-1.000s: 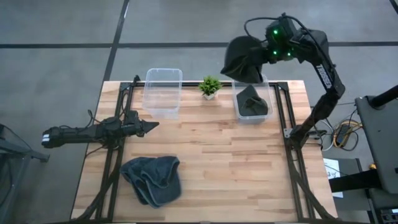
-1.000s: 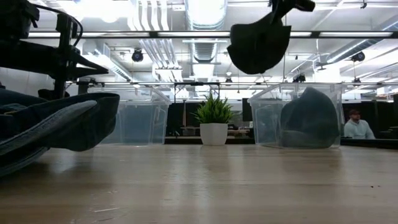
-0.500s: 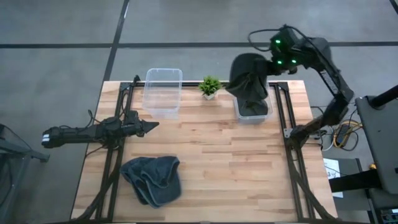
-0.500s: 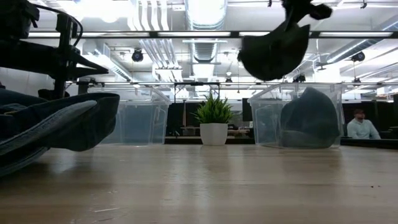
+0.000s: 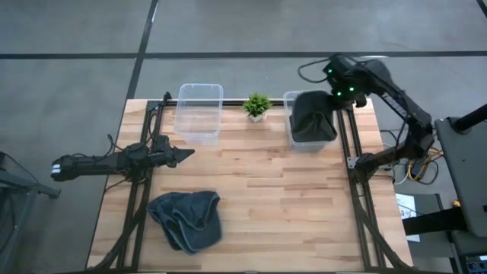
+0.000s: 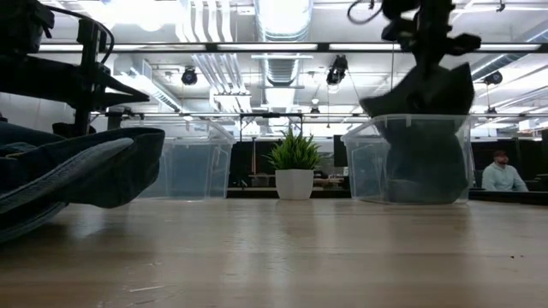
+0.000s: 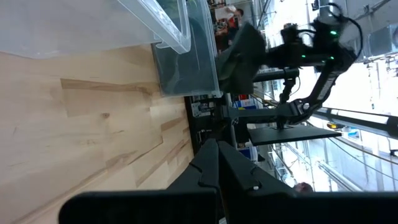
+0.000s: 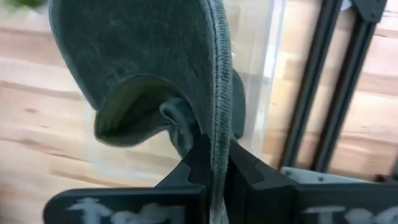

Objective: Pick & Place hat
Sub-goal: Put the gray cap into the right transparent bin

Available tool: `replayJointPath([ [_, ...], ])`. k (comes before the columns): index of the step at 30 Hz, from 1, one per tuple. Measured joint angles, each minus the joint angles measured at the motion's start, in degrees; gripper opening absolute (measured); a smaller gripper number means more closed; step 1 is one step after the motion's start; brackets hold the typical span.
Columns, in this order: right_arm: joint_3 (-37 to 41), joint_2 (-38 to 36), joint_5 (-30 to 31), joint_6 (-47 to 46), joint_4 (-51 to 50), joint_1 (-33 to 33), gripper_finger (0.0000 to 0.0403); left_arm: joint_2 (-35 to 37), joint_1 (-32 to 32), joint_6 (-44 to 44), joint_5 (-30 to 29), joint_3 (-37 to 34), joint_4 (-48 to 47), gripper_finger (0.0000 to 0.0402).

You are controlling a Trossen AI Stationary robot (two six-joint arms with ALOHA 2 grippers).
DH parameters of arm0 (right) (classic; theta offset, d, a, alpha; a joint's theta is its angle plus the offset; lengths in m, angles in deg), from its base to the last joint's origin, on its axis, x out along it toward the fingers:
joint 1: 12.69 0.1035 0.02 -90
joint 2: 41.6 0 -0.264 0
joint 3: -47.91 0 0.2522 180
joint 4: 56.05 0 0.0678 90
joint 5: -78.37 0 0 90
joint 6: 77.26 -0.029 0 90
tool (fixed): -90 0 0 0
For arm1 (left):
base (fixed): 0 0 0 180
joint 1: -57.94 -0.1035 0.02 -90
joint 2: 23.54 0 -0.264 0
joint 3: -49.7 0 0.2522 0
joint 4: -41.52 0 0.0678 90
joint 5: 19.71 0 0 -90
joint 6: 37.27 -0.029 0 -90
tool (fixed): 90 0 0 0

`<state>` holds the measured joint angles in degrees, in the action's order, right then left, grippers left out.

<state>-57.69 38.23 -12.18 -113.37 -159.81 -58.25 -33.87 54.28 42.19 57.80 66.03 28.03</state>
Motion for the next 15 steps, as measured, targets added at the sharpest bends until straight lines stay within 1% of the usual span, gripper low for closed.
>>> replayJointPath([
  [5,2.2,4.2,0.6,2.5,0.0,0.0,0.0011,0.0,0.0,0.0,0.0,0.0,-0.1,0.0000],
  [11,2.0,10.7,0.7,5.8,0.0,0.0,0.0011,0.0,0.0,0.0,0.0,0.0,-1.4,0.0000],
  [15,0.7,15.3,2.7,8.0,-0.1,0.0,0.0011,0.0,0.0,0.0,0.0,0.0,-2.3,0.0000],
])
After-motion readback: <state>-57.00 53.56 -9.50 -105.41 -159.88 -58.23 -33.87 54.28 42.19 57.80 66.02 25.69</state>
